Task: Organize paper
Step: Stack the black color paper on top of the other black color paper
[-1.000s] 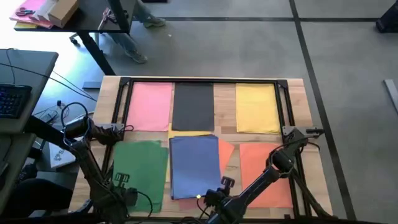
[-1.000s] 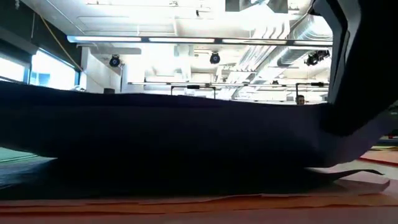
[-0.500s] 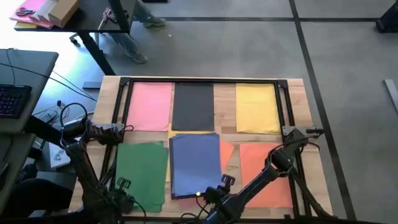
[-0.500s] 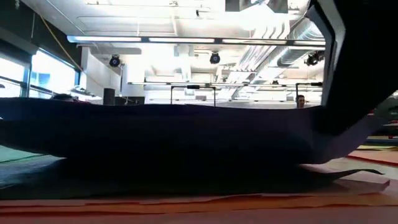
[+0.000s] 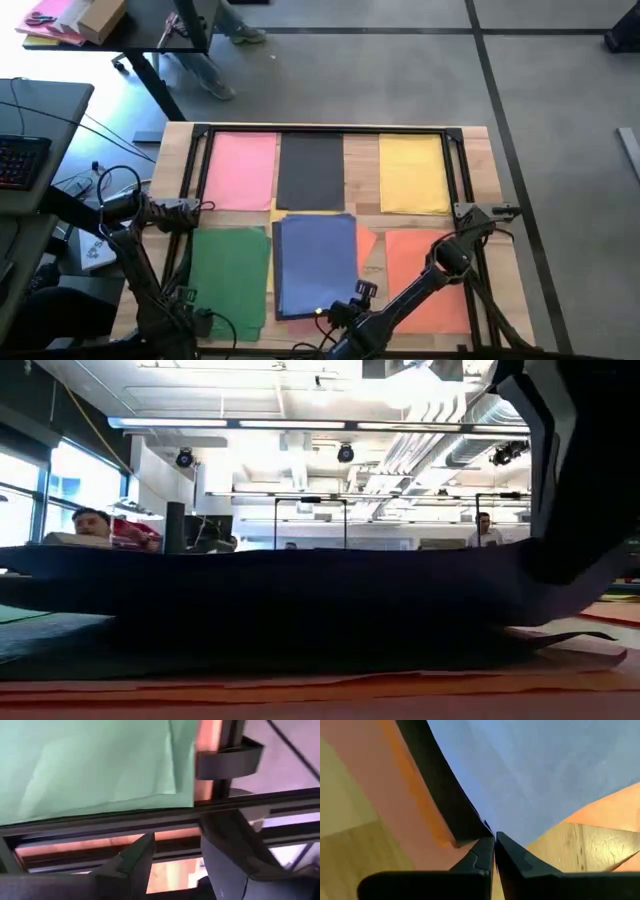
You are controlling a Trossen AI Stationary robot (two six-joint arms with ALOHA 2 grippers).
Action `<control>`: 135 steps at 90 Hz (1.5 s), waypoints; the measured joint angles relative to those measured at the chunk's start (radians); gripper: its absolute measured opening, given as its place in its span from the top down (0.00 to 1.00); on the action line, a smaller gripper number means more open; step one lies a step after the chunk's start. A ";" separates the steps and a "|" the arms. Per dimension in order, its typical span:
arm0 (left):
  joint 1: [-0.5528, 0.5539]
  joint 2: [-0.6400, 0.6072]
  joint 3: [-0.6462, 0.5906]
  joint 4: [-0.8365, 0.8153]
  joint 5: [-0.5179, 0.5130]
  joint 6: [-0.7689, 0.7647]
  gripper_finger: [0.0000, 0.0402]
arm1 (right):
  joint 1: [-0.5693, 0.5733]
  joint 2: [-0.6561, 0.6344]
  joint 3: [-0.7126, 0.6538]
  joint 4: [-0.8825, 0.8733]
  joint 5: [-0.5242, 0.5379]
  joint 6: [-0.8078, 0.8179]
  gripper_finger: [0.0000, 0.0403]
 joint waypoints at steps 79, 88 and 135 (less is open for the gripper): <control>0.214 0.232 -0.001 0.423 -1.022 0.690 0.67 | 0.048 -0.001 -0.004 -0.106 -0.092 -0.134 1.00; 0.224 0.265 -0.001 0.467 -0.965 0.782 0.67 | 0.048 -0.001 0.005 -0.111 -0.132 -0.126 0.95; 0.228 0.284 -0.001 0.485 -0.993 0.786 0.67 | 0.018 -0.007 0.079 -0.096 0.057 -0.093 0.60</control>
